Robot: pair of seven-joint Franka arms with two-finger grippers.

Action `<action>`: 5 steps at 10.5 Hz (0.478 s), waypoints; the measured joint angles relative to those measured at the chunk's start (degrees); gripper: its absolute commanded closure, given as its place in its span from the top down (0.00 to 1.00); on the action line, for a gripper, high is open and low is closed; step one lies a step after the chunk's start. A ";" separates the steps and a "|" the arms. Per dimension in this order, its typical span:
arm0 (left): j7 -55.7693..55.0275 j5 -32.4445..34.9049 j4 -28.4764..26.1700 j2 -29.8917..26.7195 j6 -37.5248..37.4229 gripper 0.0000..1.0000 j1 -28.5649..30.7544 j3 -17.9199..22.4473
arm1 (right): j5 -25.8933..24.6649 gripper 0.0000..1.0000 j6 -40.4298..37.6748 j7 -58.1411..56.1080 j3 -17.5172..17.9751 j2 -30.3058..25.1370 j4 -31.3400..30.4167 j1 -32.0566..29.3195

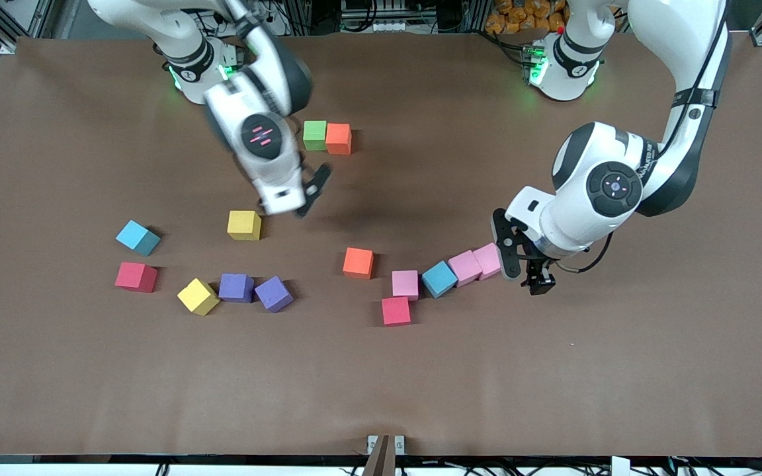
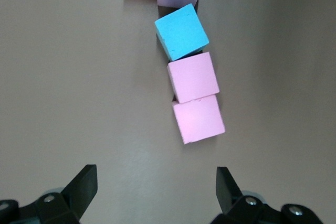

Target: Form number 2 with 11 blocks

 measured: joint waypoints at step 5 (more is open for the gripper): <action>-3.56 -0.79 -0.15 5.48 5.14 1.00 -0.35 -0.08 | -0.28 1.00 -2.72 2.31 -0.06 4.77 9.45 -9.95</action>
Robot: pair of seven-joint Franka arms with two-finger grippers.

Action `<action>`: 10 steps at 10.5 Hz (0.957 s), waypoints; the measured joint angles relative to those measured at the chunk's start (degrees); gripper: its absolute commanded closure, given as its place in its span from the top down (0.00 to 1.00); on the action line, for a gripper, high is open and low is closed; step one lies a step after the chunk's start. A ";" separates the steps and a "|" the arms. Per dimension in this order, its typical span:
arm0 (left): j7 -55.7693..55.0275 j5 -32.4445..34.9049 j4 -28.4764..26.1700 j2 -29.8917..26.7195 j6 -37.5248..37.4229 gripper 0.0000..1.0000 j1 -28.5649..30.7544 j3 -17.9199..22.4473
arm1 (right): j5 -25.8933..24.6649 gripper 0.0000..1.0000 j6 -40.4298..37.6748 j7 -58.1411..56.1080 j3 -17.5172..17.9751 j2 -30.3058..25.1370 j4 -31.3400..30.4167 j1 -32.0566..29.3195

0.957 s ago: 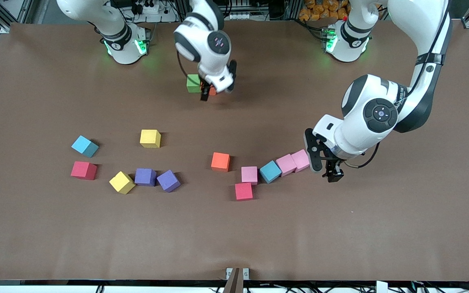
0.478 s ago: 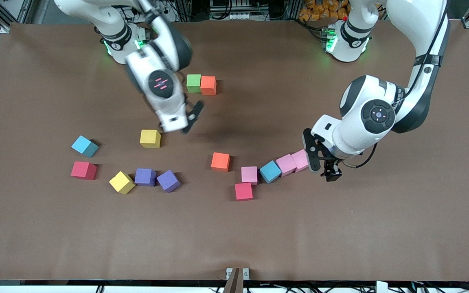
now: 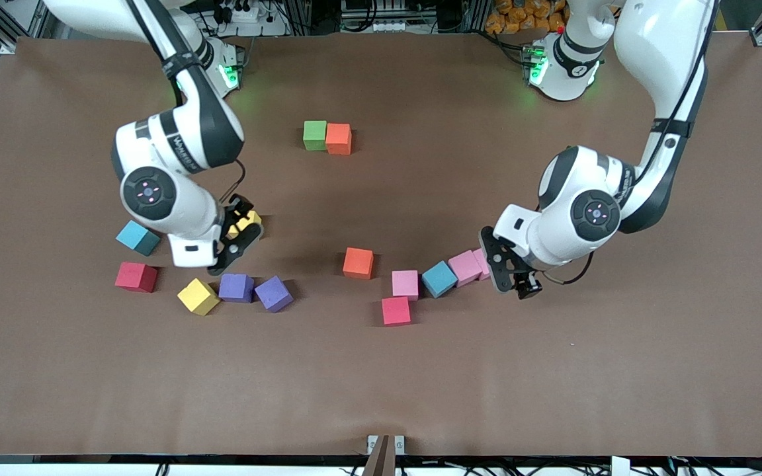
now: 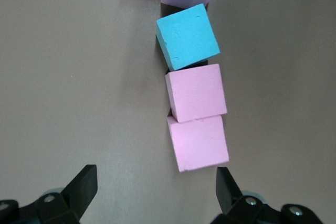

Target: Form number 2 with 11 blocks

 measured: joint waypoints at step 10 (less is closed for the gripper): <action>-9.73 0.46 -2.21 5.15 5.45 1.00 -2.45 -0.04 | 7.46 1.00 -3.26 16.62 0.66 4.24 3.85 -11.31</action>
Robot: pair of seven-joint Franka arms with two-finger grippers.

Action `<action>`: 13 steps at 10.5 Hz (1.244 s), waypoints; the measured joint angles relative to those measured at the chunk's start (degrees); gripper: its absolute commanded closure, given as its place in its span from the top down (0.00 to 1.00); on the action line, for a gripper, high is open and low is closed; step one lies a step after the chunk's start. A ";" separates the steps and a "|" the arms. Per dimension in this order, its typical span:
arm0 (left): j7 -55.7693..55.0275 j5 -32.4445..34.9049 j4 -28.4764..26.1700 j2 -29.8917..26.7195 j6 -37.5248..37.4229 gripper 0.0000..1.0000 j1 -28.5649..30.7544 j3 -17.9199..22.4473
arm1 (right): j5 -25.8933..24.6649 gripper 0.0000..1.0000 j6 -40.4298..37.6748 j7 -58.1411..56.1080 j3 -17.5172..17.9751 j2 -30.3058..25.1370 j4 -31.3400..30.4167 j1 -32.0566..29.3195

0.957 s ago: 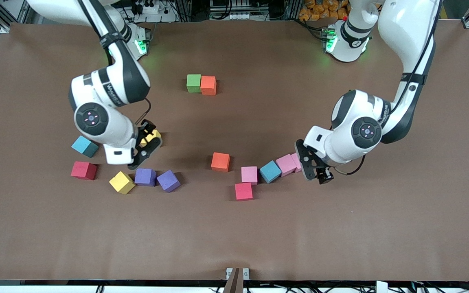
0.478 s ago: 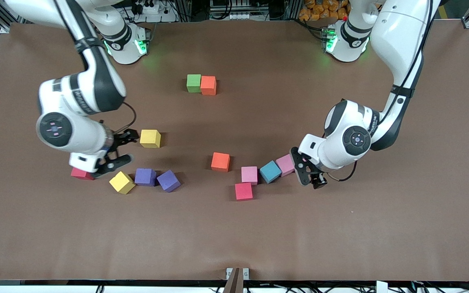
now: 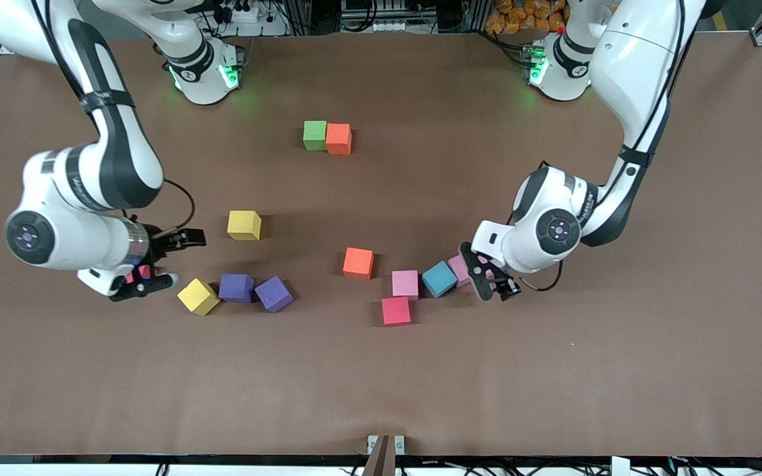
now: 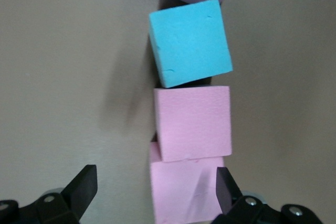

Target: Form number 2 with 11 blocks

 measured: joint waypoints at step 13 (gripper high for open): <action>-0.68 3.13 -7.46 -2.68 5.59 1.00 -0.11 0.00 | -0.51 1.00 17.59 9.43 -0.03 16.24 7.83 1.05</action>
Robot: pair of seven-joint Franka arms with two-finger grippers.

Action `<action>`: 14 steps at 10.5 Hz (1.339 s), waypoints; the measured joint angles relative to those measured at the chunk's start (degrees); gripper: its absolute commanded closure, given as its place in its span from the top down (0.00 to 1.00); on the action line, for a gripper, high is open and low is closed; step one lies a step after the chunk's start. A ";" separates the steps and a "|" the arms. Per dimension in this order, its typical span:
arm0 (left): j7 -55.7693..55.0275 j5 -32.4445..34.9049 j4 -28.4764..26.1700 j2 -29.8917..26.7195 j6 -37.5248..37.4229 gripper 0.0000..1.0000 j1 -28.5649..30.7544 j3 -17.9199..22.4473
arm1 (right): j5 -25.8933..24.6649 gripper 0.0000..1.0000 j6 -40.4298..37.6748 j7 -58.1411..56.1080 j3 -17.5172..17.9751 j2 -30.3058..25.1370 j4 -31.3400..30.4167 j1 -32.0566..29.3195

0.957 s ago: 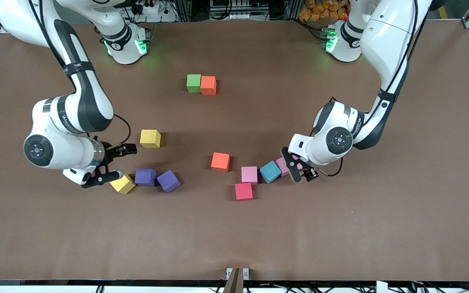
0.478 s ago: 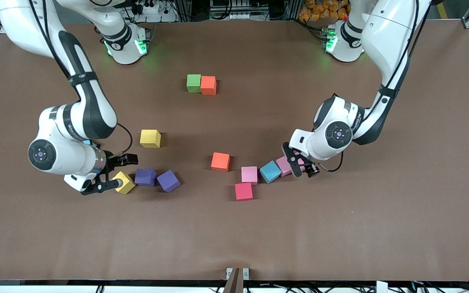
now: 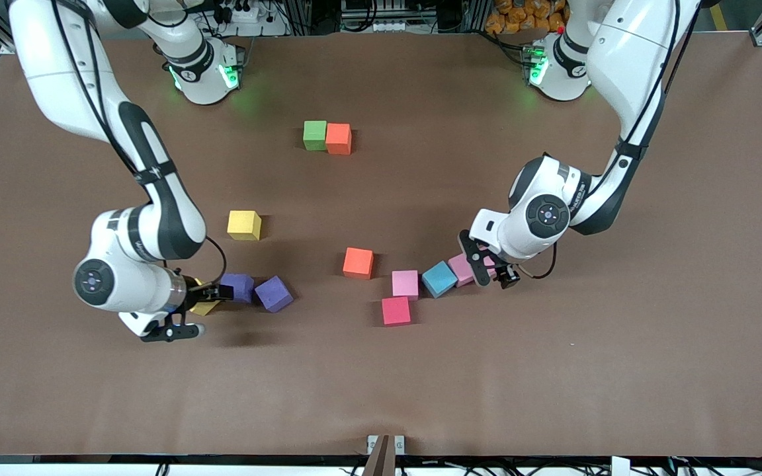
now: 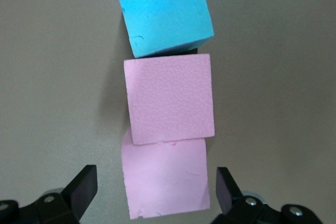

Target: Form number 2 with 11 blocks

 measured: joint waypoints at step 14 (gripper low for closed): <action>-1.26 2.47 -2.72 0.40 3.44 1.00 -0.10 0.03 | -5.86 1.00 -3.15 13.81 -0.07 0.23 -0.12 4.74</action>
